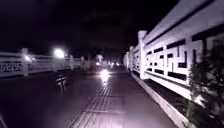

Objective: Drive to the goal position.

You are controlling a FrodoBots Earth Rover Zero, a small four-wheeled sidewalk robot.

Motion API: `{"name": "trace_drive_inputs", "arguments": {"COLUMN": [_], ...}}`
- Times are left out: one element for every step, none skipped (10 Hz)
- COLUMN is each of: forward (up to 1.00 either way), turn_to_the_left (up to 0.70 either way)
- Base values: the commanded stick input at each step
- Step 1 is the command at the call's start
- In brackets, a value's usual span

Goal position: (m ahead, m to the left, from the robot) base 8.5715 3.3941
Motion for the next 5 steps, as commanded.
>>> {"name": "trace_drive_inputs", "arguments": {"forward": [0.45, 0.45, 0.45, 0.45, 0.45], "turn_to_the_left": [0.0, 0.0, 0.0, 0.0, 0.0]}}
